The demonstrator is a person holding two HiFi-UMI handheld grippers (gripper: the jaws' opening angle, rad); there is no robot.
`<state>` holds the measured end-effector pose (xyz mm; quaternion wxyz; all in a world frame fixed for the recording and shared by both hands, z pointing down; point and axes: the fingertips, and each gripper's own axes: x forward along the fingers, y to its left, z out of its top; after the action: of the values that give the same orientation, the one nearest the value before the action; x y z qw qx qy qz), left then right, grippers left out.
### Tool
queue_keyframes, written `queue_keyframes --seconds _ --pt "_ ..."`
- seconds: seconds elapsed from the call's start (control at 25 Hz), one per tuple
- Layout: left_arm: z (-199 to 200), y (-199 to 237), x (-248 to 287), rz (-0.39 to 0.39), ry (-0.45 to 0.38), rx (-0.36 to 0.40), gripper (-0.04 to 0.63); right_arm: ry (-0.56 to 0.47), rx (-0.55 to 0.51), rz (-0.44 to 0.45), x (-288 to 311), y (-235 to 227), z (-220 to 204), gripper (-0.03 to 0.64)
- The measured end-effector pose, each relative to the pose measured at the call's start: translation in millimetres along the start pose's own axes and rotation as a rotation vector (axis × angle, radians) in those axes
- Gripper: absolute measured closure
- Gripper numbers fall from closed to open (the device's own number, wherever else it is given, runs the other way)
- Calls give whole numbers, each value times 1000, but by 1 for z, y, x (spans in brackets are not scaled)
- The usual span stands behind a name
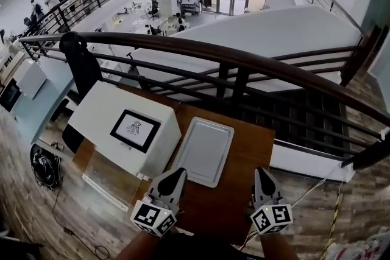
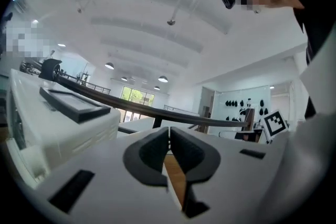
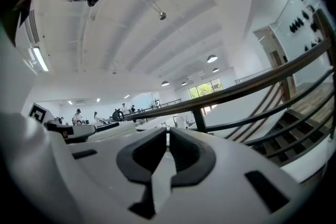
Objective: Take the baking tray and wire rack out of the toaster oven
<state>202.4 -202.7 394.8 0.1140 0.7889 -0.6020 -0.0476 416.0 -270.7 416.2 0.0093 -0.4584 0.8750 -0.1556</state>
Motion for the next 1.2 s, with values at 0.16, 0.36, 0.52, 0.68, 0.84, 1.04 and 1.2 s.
queue_keyframes --seconds 0.16,0.36,0.52,0.68,0.84,1.04,1.2 --pt "5 6 -15 -23 -26 -5 577 -13 8 53 13 36 1 606" --pt "19 19 -47 -65 -63 -6 577 -39 -39 74 14 84 7 606" --pt "31 46 -76 -102 -84 17 577 -77 -37 43 17 126 6 608" --pt "34 77 -106 -150 -70 11 577 -68 -8 37 20 182 -8 615" --pt "38 104 -127 -206 -60 -15 577 -78 -14 1 19 228 -17 615" --pt "39 132 -150 -286 -45 -10 577 -78 -29 -83 8 260 -34 617" --pt "40 152 -173 -339 -17 -22 577 -80 -14 -146 -11 287 -48 617"
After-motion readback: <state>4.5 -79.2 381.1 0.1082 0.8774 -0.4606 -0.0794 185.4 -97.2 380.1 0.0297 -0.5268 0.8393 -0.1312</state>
